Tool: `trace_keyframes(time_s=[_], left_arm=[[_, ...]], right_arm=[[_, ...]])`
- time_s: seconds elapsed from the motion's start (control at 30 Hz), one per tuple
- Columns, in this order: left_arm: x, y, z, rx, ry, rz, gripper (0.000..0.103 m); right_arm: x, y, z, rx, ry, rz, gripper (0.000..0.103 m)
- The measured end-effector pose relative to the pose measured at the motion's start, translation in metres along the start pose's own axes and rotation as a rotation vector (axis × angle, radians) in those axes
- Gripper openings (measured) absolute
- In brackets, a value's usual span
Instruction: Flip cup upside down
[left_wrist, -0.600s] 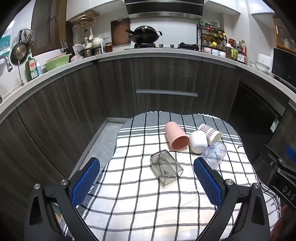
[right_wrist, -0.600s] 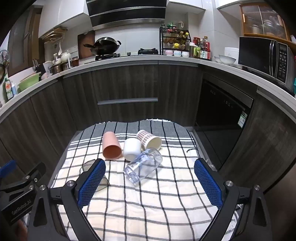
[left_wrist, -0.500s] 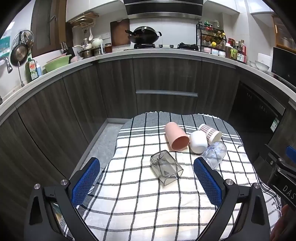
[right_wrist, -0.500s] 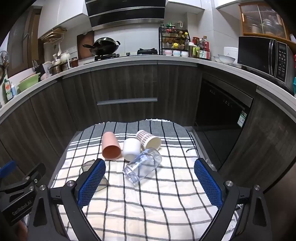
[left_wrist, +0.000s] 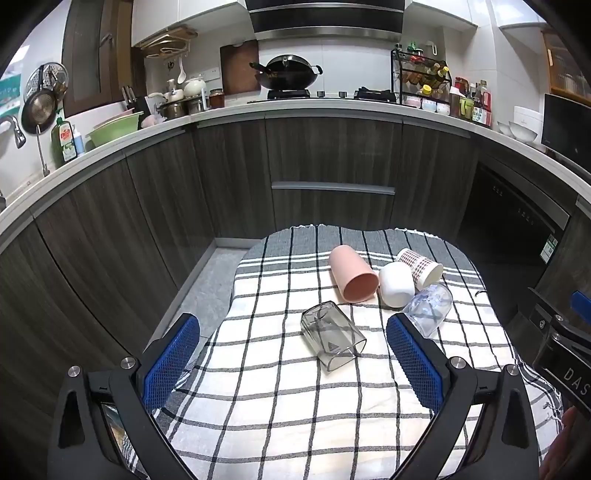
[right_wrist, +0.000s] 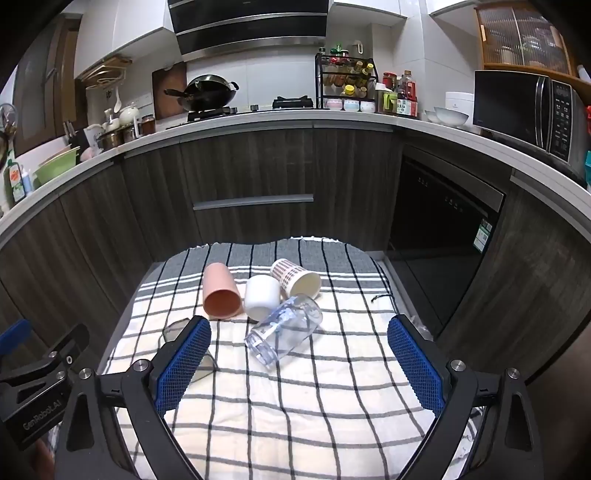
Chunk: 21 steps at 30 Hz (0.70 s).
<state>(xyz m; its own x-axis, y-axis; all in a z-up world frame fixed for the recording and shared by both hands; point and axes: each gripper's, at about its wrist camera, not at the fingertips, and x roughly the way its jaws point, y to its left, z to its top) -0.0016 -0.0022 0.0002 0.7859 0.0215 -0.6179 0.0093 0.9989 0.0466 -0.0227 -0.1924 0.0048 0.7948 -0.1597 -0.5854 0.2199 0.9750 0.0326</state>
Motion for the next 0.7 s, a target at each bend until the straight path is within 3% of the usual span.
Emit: trace_keyframes(time_s=[0.7], left_arm=[[-0.0033,0.0016,0.0016,-0.004,-0.001,-0.003,0.103]], right_arm=[[-0.0010,0.0016,-0.0011,-0.002,0.002,-0.001,0.097]])
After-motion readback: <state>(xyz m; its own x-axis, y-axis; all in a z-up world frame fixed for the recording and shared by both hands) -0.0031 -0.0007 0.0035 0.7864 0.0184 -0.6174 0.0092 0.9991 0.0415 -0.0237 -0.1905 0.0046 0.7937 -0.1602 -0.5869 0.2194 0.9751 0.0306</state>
